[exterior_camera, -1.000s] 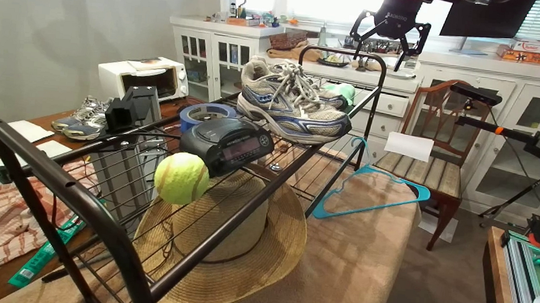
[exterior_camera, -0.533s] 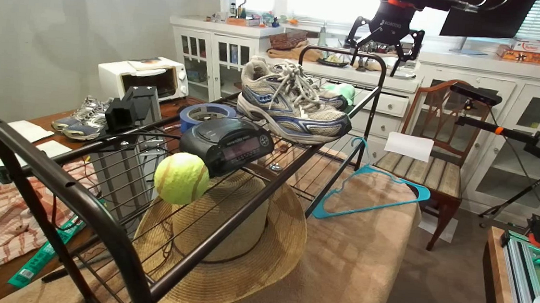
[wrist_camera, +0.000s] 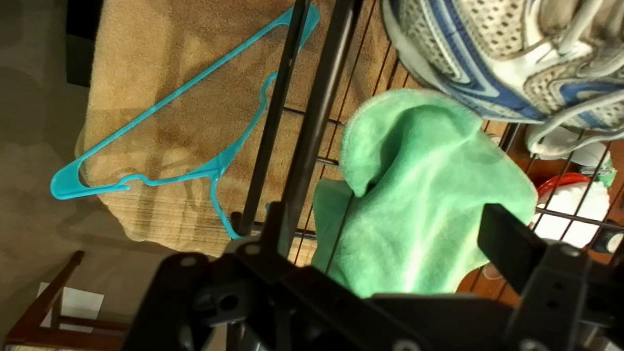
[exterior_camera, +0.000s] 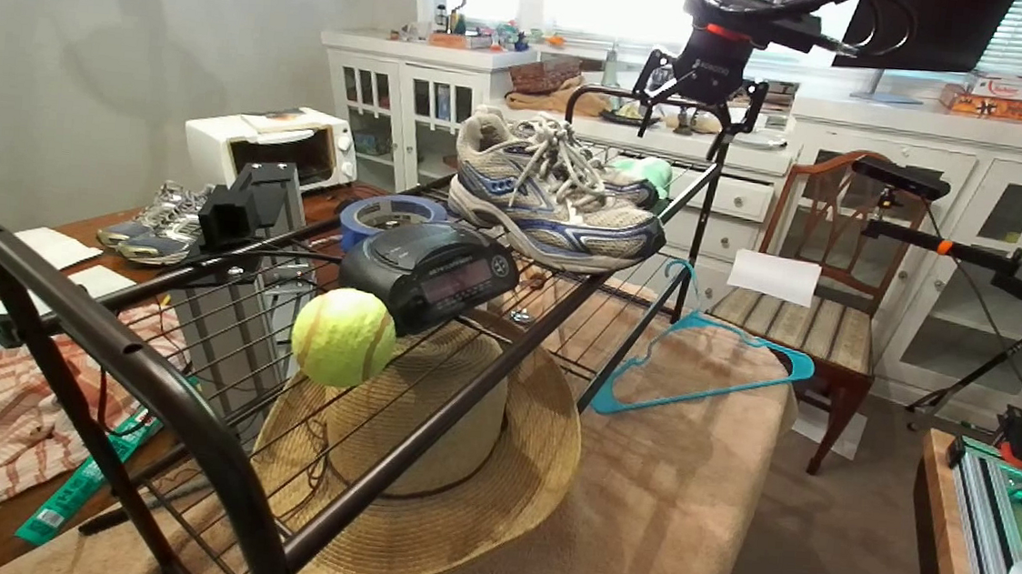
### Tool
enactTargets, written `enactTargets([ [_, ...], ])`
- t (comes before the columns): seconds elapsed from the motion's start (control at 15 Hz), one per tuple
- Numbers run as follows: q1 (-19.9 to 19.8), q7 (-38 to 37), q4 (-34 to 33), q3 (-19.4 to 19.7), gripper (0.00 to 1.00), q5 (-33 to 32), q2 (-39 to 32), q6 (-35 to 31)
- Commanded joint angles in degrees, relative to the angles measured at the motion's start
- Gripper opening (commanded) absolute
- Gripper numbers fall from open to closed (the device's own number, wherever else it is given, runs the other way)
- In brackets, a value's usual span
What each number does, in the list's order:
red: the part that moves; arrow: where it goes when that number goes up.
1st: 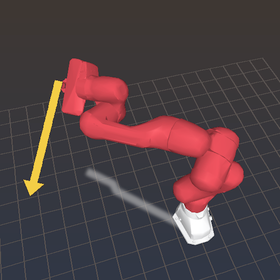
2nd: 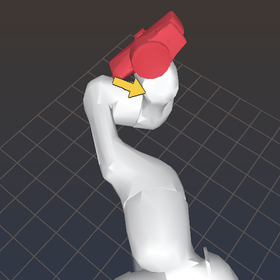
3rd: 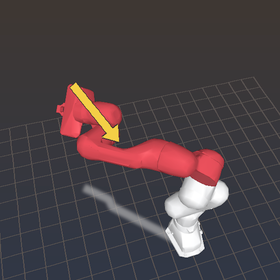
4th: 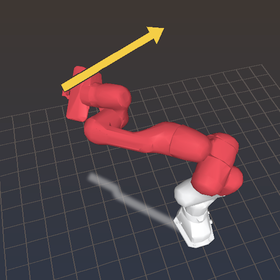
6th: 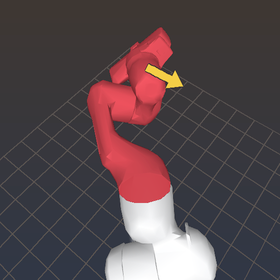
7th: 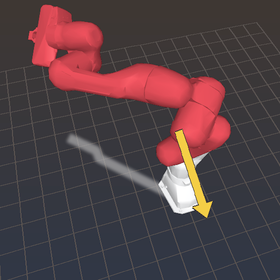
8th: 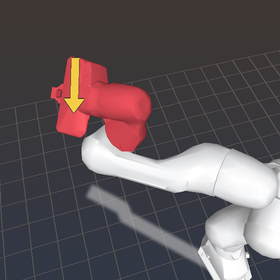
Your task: Move the towel to the left
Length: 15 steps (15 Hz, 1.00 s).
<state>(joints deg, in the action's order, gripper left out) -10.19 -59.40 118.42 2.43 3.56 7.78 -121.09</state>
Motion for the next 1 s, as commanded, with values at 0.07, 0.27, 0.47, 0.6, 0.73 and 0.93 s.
enactTargets([
  [0.07, 1.7, 3.6, -0.4, 1.2, 0.98, 2.7, -3.1, -3.5],
  [0.27, 2.3, 5.8, 0.0, 1.0, 0.81, 2.3, -4.2, -5.4],
  [0.47, 2.8, 7.5, -0.1, 1.1, 0.64, 1.9, -5.4, -6.5],
  [0.6, 2.9, 8.5, 0.0, 1.2, 0.58, 1.7, -5.9, -7.2],
  [0.73, 2.8, 9.4, -0.1, 1.3, 0.57, 1.7, -6.3, -7.5],
  [0.93, 2.8, 10.5, -0.2, 1.6, 0.41, 1.5, -6.7, -7.8],
])
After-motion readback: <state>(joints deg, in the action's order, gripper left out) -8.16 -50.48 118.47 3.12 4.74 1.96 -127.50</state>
